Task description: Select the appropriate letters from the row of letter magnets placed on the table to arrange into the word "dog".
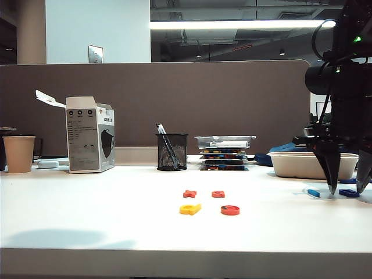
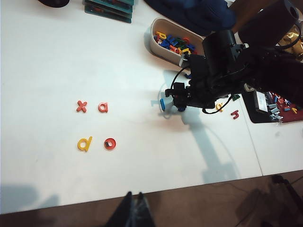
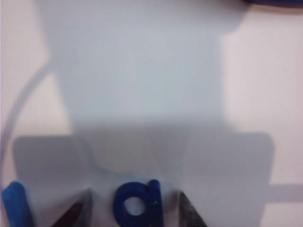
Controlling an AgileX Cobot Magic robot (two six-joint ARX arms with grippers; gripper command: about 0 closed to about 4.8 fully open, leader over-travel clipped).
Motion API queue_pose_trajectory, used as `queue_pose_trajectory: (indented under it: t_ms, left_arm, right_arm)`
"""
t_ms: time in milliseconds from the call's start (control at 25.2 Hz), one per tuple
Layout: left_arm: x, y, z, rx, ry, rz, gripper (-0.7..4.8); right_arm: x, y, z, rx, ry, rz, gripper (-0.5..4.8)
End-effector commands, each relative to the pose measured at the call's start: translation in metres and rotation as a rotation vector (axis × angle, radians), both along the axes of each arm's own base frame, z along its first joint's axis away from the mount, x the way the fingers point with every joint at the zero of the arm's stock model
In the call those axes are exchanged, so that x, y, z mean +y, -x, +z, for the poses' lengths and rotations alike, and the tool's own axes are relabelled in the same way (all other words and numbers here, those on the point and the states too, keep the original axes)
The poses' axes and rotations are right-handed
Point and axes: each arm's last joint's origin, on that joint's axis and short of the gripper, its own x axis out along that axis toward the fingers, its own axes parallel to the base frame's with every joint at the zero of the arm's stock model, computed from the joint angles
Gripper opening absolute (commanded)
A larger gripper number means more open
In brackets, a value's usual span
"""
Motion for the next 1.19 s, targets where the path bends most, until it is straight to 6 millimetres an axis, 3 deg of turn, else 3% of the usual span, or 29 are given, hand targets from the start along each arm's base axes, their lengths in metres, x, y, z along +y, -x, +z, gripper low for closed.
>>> queue_pose_trajectory:
  t_ms: [40, 158, 317, 554, 951, 1188]
  left_arm:
    - [0.000, 0.000, 0.001, -0.005, 0.008, -0.001, -0.05]
    - [0.001, 0.000, 0.002, -0.005, 0.008, 0.000, -0.05]
    - [0.001, 0.000, 0.002, -0.005, 0.008, 0.000, -0.05]
    - [0.001, 0.000, 0.002, -0.005, 0.008, -0.001, -0.05]
    - [0.001, 0.000, 0.002, -0.005, 0.008, 0.000, -0.05]
    - [0.001, 0.000, 0.002, -0.005, 0.008, 0.000, -0.05]
  right_arm:
    - [0.000, 0.002, -0.005, 0.035, -0.002, 0.005, 2.29]
    - [-0.001, 0.003, -0.005, 0.045, -0.006, 0.003, 2.28]
    - [-0.005, 0.004, -0.005, 0.063, -0.005, -0.007, 1.76]
    - [-0.015, 0.006, -0.006, 0.099, -0.003, -0.029, 1.74]
    - [-0.018, 0.007, -0.006, 0.105, -0.002, -0.024, 0.81]
    - [-0.017, 0.008, -0.002, 0.101, -0.035, -0.018, 0.79]
